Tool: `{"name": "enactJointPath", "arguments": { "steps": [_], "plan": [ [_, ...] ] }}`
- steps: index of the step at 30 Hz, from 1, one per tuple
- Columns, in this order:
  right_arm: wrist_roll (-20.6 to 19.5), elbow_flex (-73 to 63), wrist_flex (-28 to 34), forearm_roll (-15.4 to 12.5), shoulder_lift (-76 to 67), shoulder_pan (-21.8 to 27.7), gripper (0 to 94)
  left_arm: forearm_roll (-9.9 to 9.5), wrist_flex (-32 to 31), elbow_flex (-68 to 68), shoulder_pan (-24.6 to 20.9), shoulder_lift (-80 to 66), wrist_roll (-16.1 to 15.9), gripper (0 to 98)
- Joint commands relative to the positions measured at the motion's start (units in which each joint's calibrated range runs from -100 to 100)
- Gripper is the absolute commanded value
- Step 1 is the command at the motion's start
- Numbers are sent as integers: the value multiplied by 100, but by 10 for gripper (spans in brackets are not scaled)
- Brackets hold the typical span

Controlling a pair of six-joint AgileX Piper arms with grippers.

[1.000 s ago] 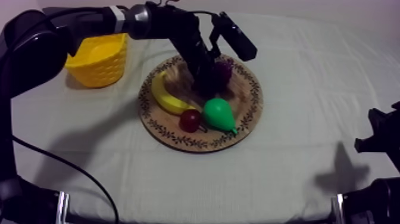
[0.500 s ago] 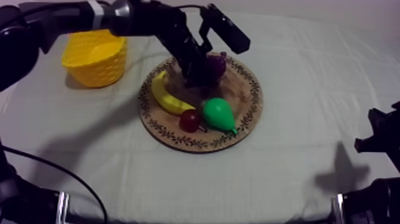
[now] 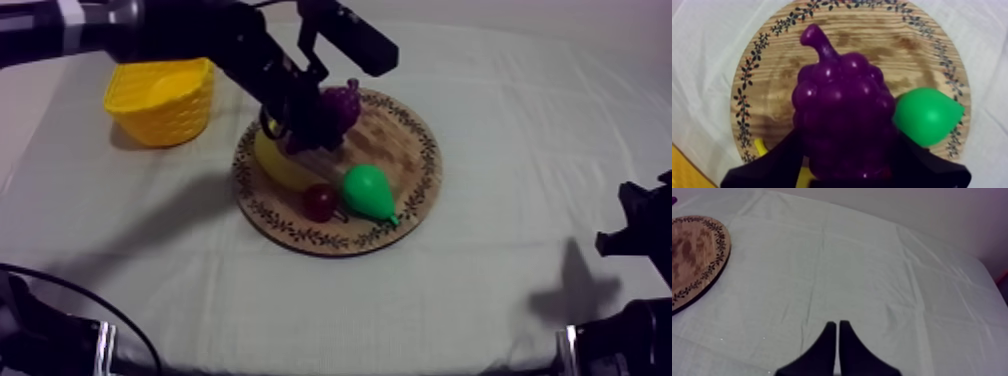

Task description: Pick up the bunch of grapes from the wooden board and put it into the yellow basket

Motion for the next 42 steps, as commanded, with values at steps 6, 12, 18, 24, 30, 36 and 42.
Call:
{"name": "enactJointPath", "arguments": {
  "steps": [6,12,18,24,30,36,42],
  "plan": [
    [0,4,0,0,-2,2,2,-4,-56,904,-14,-1093,162,528],
    [0,4,0,0,-2,2,2,104,-112,1646,-214,-1907,206,524],
    [0,4,0,0,-2,2,2,309,-111,2396,-594,-2718,103,517],
    [0,4,0,0,-2,2,2,399,192,2948,-1113,-3466,40,517],
    [0,4,0,0,-2,2,2,419,412,3224,-1613,-3978,52,512],
    [0,4,0,0,-2,2,2,389,437,2999,-1958,-4053,215,506],
    [0,4,0,0,-2,2,2,350,328,2398,-2242,-3734,333,512]
  ]
}}
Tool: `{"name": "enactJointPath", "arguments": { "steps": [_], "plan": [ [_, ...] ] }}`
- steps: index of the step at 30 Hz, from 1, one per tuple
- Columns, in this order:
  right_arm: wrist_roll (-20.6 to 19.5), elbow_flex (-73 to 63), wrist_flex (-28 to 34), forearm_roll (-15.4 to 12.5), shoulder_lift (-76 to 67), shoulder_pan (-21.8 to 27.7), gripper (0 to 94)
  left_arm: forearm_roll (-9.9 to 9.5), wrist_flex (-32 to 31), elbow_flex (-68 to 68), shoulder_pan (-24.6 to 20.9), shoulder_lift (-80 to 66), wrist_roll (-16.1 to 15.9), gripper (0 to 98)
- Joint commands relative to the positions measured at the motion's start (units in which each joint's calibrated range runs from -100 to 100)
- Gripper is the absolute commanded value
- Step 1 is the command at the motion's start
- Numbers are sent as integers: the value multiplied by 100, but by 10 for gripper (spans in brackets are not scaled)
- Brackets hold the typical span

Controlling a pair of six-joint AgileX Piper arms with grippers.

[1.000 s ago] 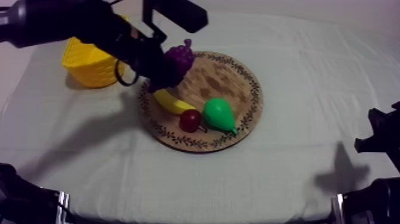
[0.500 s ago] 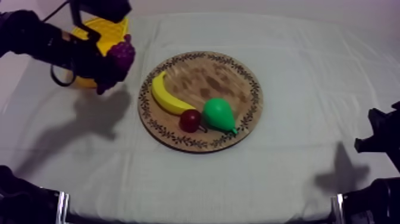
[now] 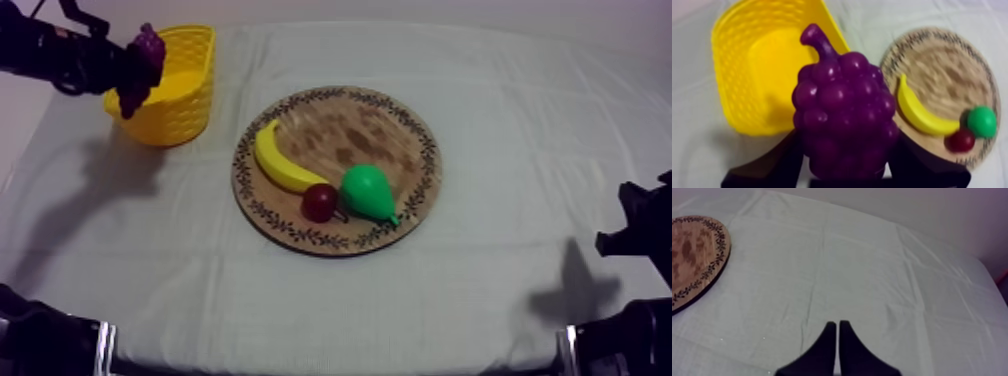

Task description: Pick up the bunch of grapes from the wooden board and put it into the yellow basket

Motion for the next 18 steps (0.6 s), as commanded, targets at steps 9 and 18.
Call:
{"name": "enactJointPath", "arguments": {
  "steps": [9,18],
  "plan": [
    [1,4,0,0,-2,2,2,-86,-325,-889,-383,558,127,508],
    [0,4,0,0,-2,2,2,-79,-502,-1246,-490,1299,155,512]
  ]
}}
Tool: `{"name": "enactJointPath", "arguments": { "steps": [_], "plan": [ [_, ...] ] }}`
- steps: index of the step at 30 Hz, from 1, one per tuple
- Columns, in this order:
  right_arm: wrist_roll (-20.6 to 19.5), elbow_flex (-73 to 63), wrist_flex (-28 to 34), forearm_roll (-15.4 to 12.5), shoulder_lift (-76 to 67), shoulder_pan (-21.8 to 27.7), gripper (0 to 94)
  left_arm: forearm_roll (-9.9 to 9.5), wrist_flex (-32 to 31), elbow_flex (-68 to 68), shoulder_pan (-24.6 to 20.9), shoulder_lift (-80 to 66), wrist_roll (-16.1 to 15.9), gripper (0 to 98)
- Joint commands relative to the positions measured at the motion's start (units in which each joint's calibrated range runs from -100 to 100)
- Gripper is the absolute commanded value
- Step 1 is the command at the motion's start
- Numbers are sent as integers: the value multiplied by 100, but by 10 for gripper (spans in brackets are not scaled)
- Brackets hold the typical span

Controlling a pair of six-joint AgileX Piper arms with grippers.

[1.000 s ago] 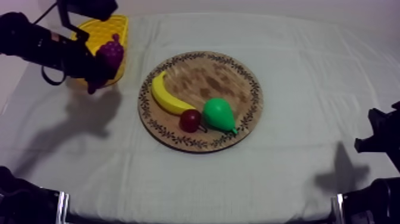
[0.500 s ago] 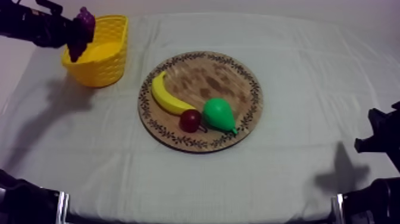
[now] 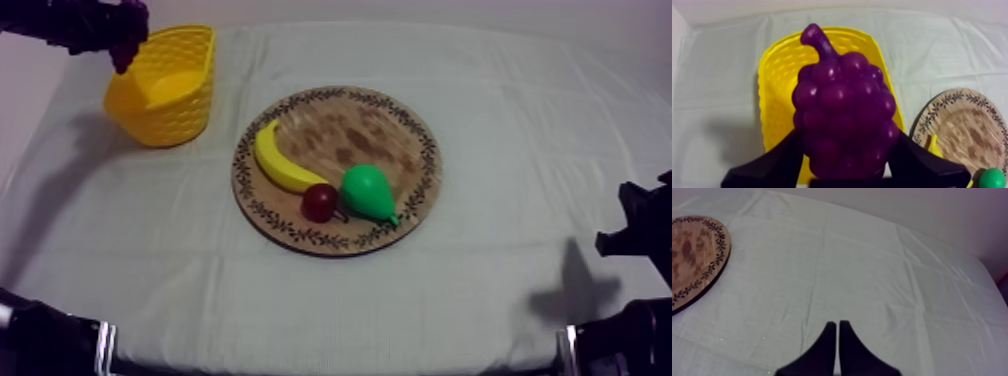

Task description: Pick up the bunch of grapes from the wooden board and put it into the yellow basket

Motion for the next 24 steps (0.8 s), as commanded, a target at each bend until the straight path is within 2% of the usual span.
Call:
{"name": "enactJointPath", "arguments": {
  "steps": [1,15,24],
  "plan": [
    [0,4,0,0,-2,2,2,10,-27,-79,16,220,1,513],
    [0,4,0,0,-2,2,2,3,-233,-980,149,1488,283,513],
    [0,4,0,0,-2,2,2,15,-490,-1302,111,2261,324,511]
  ]
}}
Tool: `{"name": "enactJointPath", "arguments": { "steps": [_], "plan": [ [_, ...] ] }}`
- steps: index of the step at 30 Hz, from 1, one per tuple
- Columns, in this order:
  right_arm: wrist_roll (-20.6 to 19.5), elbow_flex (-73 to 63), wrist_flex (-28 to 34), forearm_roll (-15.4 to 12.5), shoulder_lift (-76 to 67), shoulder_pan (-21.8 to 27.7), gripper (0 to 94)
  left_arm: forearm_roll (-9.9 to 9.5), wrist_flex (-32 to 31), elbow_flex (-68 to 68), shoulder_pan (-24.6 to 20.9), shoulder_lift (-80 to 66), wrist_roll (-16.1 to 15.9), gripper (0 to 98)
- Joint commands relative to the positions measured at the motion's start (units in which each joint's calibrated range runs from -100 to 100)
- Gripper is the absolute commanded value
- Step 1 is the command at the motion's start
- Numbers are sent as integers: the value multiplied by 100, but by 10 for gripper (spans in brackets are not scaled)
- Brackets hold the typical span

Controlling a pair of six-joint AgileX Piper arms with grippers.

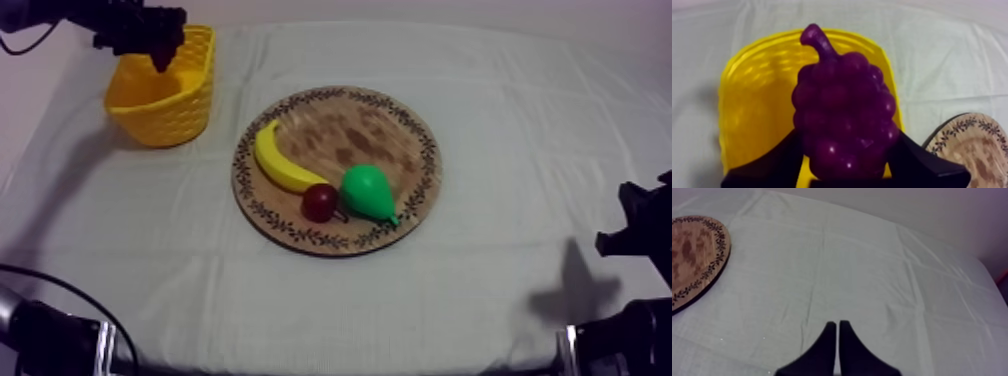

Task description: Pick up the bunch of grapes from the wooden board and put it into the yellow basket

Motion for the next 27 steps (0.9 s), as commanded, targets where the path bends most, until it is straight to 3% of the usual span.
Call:
{"name": "enactJointPath", "arguments": {
  "steps": [1,18,23,27],
  "plan": [
    [0,4,0,0,-2,2,2,0,-43,-13,-7,156,-2,510],
    [0,4,0,0,-2,2,2,6,-261,31,-31,679,18,515],
    [0,4,0,0,-2,2,2,-20,-344,100,-13,628,21,694],
    [0,4,0,0,-2,2,2,-7,-519,316,-20,494,34,749]
  ]
}}
